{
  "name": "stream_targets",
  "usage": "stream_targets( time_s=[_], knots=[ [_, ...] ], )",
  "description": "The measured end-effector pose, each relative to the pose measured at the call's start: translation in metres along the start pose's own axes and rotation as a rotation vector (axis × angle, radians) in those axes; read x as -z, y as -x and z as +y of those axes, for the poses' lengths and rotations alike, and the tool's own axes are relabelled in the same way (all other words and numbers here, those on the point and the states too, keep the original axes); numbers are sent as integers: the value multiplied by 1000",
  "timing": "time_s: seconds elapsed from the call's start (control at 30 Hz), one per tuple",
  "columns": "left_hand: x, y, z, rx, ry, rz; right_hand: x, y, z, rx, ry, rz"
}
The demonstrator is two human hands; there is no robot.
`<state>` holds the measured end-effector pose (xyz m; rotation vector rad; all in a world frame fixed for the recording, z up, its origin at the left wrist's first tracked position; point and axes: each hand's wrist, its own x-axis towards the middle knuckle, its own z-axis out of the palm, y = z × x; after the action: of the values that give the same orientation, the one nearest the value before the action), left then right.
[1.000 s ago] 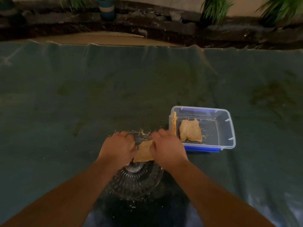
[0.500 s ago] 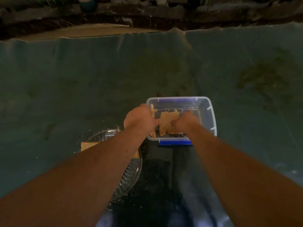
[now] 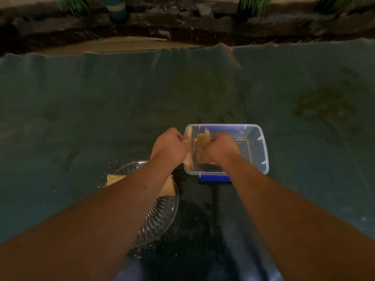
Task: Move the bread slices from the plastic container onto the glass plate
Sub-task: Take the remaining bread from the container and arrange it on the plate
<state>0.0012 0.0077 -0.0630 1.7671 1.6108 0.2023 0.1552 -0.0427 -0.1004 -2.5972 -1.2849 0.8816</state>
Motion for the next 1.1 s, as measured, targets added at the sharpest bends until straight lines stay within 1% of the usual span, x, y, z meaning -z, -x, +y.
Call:
stream_targets(
  time_s=[0.1, 0.2, 0.3, 0.4, 0.47, 0.6, 0.63, 0.67, 0.73, 0.77, 0.8, 0.87, 0.97, 1.03, 1.1],
  knots=[
    [31, 6, -10, 27, 141, 22, 20, 22, -16, -40, -262, 99],
    [66, 15, -30, 60, 238, 56, 36, 49, -42, -15, -390, 76],
    [98, 28, -61, 89, 294, 65, 38, 75, -71, 19, -441, 37],
    [117, 44, -99, 168, 365, 40, 18, 98, -95, 18, -486, -18],
    [124, 54, -124, 227, 428, 5, -4, 109, -106, -10, -527, -87],
    [120, 72, -177, 341, 547, -138, -54, 122, -105, -125, -540, -264],
    [117, 76, -192, 369, 516, -177, -65, 125, -98, -148, -501, -293],
    [112, 81, -207, 373, 406, -223, -76, 128, -89, -133, -380, -310],
    [103, 90, -230, 309, -26, -276, -95, 137, -72, -45, -28, -285],
    [99, 93, -239, 251, -221, -230, -103, 141, -65, 7, 93, -231],
    [96, 95, -243, 178, -331, -162, -109, 143, -62, 58, 162, -178],
    [91, 96, -244, 0, -450, -65, -116, 142, -63, 191, 235, -100],
    [80, 91, -237, -280, -647, -16, -123, 136, -76, 419, 355, -49],
    [76, 84, -230, -350, -701, -60, -126, 132, -84, 494, 435, -44],
    [71, 78, -224, -367, -769, -140, -128, 130, -90, 509, 515, -62]
  ],
)
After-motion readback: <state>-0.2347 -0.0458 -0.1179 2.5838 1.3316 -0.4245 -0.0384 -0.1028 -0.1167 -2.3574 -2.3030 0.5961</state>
